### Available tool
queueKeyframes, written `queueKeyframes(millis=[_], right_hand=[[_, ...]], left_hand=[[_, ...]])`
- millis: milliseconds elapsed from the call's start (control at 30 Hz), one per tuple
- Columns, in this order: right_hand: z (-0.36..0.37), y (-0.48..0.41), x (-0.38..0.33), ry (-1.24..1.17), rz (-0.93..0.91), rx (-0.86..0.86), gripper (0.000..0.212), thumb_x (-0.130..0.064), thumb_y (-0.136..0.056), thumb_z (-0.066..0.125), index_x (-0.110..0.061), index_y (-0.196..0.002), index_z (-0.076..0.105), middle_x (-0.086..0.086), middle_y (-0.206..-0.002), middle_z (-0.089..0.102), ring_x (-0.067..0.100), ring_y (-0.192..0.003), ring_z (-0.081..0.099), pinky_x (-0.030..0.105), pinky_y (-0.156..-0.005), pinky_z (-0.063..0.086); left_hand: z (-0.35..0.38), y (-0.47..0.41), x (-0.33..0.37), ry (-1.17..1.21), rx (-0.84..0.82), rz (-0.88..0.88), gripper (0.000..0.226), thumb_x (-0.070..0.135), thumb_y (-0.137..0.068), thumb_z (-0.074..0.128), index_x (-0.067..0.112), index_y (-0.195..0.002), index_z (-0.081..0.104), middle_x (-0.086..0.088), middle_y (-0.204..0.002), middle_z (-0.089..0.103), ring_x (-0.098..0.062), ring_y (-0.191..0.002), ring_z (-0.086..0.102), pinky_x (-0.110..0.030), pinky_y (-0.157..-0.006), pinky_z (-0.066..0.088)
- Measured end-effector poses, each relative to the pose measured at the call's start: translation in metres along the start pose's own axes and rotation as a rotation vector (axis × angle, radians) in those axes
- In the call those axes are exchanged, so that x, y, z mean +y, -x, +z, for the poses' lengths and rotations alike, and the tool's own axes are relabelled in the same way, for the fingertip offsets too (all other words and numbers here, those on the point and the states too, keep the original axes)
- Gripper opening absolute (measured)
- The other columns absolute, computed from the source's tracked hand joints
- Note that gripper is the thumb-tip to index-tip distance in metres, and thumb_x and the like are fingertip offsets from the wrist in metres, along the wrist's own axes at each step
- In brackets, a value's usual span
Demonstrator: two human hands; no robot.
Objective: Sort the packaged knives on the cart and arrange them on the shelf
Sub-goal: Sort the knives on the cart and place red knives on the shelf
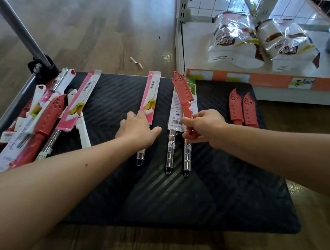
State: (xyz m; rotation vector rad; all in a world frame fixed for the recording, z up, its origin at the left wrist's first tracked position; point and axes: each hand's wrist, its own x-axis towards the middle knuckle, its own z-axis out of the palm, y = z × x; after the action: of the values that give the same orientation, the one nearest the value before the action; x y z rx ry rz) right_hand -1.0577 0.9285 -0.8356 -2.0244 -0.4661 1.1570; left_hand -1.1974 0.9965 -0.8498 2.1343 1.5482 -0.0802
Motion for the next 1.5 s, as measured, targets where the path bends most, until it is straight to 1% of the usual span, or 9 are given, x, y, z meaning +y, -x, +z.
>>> queueKeyframes(millis=[100, 333, 500, 700, 833, 1033, 1133, 1233, 1500], right_hand=[[-0.009, 0.001, 0.002, -0.003, 0.003, 0.02, 0.014, -0.017, -0.087, 0.066, -0.006, -0.092, 0.058, 0.012, -0.085, 0.065, 0.016, -0.06, 0.064, 0.025, -0.046, 0.055], [-0.042, 0.003, 0.022, -0.013, 0.02, 0.074, 0.016, -0.018, -0.089, 0.064, -0.007, -0.095, 0.054, 0.01, -0.078, 0.061, 0.015, -0.062, 0.064, 0.027, -0.053, 0.056], [-0.066, 0.004, 0.033, 0.01, 0.051, 0.142, 0.022, -0.017, -0.088, 0.065, -0.01, -0.071, 0.053, 0.009, -0.075, 0.06, 0.015, -0.063, 0.064, 0.028, -0.058, 0.057], [-0.082, 0.0, 0.042, 0.071, 0.039, 0.24, 0.026, -0.023, -0.087, 0.066, -0.012, -0.066, 0.055, 0.006, -0.074, 0.061, 0.02, -0.073, 0.067, 0.03, -0.069, 0.059], [-0.086, -0.002, 0.051, 0.17, 0.044, 0.204, 0.024, -0.03, -0.086, 0.066, -0.01, -0.074, 0.061, 0.008, -0.087, 0.064, 0.023, -0.078, 0.068, 0.034, -0.074, 0.059], [-0.092, -0.006, 0.044, 0.365, -0.005, 0.217, 0.045, -0.044, -0.091, 0.053, -0.001, -0.101, 0.065, 0.012, -0.1, 0.067, 0.024, -0.085, 0.068, 0.025, -0.061, 0.053], [-0.091, -0.006, 0.037, 0.343, -0.006, 0.195, 0.039, -0.039, -0.093, 0.053, -0.001, -0.097, 0.061, 0.006, -0.094, 0.06, 0.024, -0.073, 0.067, 0.035, -0.074, 0.059], [-0.088, -0.004, 0.031, 0.375, -0.008, 0.197, 0.029, -0.036, -0.093, 0.053, -0.008, -0.094, 0.059, 0.004, -0.086, 0.053, 0.016, -0.058, 0.054, 0.036, -0.072, 0.06], [-0.056, -0.001, 0.023, 0.442, -0.084, 0.111, 0.029, -0.03, -0.092, 0.053, -0.007, -0.103, 0.068, 0.001, -0.076, 0.059, 0.026, -0.073, 0.067, 0.041, -0.079, 0.058]], left_hand=[[0.002, 0.003, 0.017, 0.052, 0.016, 0.073, 0.057, 0.044, -0.087, 0.055, 0.015, -0.133, 0.039, -0.01, -0.136, 0.039, -0.029, -0.123, 0.044, -0.043, -0.098, 0.043], [0.012, 0.007, 0.055, 0.066, -0.013, 0.197, 0.051, 0.039, -0.089, 0.054, 0.015, -0.133, 0.04, -0.01, -0.135, 0.04, -0.028, -0.124, 0.044, -0.038, -0.097, 0.04], [0.022, 0.007, 0.07, 0.069, -0.049, 0.218, 0.052, 0.037, -0.088, 0.056, 0.015, -0.133, 0.041, -0.009, -0.137, 0.04, -0.027, -0.122, 0.047, -0.041, -0.1, 0.042], [0.031, 0.01, 0.087, 0.078, -0.067, 0.243, 0.051, 0.037, -0.088, 0.057, 0.016, -0.132, 0.042, -0.006, -0.136, 0.044, -0.025, -0.12, 0.048, -0.043, -0.099, 0.044], [0.034, 0.009, 0.09, 0.056, -0.068, 0.253, 0.049, 0.038, -0.088, 0.057, 0.017, -0.13, 0.044, -0.006, -0.132, 0.046, -0.025, -0.118, 0.049, -0.043, -0.097, 0.045], [0.035, 0.008, 0.09, 0.041, -0.067, 0.269, 0.046, 0.038, -0.089, 0.055, 0.017, -0.128, 0.046, -0.006, -0.129, 0.049, -0.024, -0.115, 0.051, -0.043, -0.095, 0.046], [0.033, 0.008, 0.089, 0.037, -0.065, 0.273, 0.045, 0.038, -0.089, 0.054, 0.017, -0.128, 0.046, -0.006, -0.128, 0.049, -0.024, -0.114, 0.051, -0.043, -0.094, 0.047], [0.031, 0.01, 0.085, 0.044, -0.069, 0.271, 0.042, 0.036, -0.089, 0.054, 0.016, -0.126, 0.047, -0.006, -0.127, 0.05, -0.024, -0.112, 0.052, -0.042, -0.093, 0.048], [0.017, 0.012, 0.056, 0.033, -0.057, 0.243, 0.042, 0.035, -0.089, 0.054, 0.015, -0.126, 0.048, -0.007, -0.126, 0.048, -0.025, -0.113, 0.052, -0.042, -0.094, 0.047]])
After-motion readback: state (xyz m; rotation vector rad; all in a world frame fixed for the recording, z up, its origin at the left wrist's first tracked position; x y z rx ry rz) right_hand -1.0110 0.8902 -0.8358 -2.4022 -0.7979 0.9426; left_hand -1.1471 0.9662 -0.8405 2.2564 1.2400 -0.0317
